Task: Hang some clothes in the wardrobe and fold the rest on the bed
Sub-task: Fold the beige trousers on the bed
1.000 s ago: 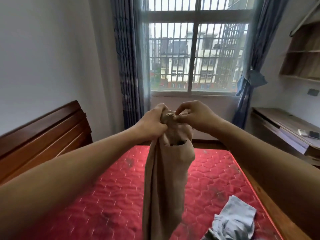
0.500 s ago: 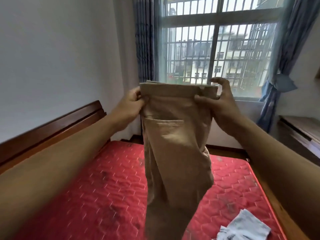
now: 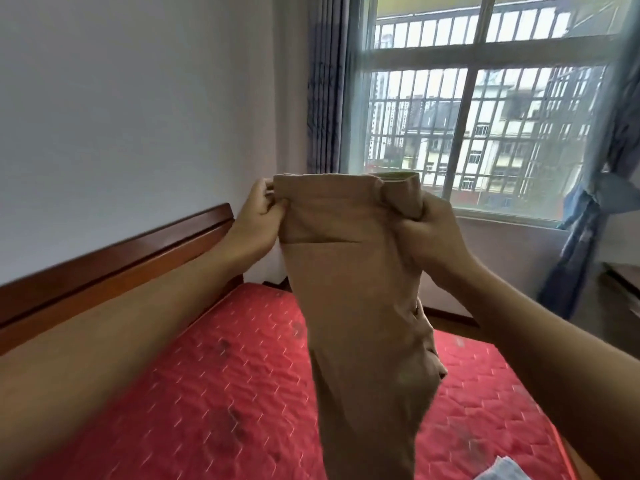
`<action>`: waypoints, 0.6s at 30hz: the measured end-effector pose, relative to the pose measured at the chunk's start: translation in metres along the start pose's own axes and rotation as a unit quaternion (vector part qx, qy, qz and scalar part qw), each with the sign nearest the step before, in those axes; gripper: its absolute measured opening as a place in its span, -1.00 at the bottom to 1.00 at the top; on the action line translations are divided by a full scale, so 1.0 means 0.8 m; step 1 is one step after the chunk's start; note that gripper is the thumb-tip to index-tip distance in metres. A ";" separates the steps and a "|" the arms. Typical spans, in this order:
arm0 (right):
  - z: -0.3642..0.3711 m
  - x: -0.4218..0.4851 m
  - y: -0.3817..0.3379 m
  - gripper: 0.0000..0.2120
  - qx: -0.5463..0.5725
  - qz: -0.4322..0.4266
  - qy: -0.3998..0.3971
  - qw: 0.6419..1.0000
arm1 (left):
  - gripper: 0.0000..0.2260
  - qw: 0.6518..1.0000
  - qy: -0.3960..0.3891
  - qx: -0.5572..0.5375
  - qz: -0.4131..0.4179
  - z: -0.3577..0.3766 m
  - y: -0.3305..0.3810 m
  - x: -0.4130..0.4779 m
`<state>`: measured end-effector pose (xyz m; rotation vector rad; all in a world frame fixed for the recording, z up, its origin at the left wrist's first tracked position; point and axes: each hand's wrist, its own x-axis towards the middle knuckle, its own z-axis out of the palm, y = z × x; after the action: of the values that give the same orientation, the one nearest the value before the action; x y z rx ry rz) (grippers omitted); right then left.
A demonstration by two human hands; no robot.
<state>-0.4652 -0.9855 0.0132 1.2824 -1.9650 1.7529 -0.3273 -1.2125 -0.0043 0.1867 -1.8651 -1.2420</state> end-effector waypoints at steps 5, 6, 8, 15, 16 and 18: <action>0.017 0.002 -0.022 -0.88 0.008 -0.029 -0.055 0.998 | -0.20 0.915 -0.136 0.351 0.144 -0.007 0.089 0.018; 0.022 0.000 -0.025 -0.87 0.007 -0.041 -0.062 0.997 | -0.19 0.877 -0.206 0.404 0.161 -0.002 0.107 0.022; 0.030 -0.003 -0.028 -0.84 0.015 -0.067 -0.071 0.995 | -0.37 0.835 -0.323 0.418 0.150 0.013 0.132 0.029; 0.039 -0.100 0.097 -0.71 -0.022 0.047 -0.125 0.991 | -0.89 0.858 -0.305 0.380 0.161 0.008 0.130 0.047; 0.041 -0.126 0.124 -0.74 -0.055 0.063 -0.156 0.984 | -0.90 0.863 -0.296 0.379 0.157 0.002 0.130 0.051; 0.044 -0.162 0.169 -0.72 -0.081 0.081 -0.202 0.973 | -0.94 0.869 -0.285 0.375 0.153 -0.010 0.131 0.058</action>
<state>-0.4698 -0.9697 -0.1766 1.5562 -2.4378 1.4400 -0.3168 -1.1917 0.1080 -0.0812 -2.7017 -0.2989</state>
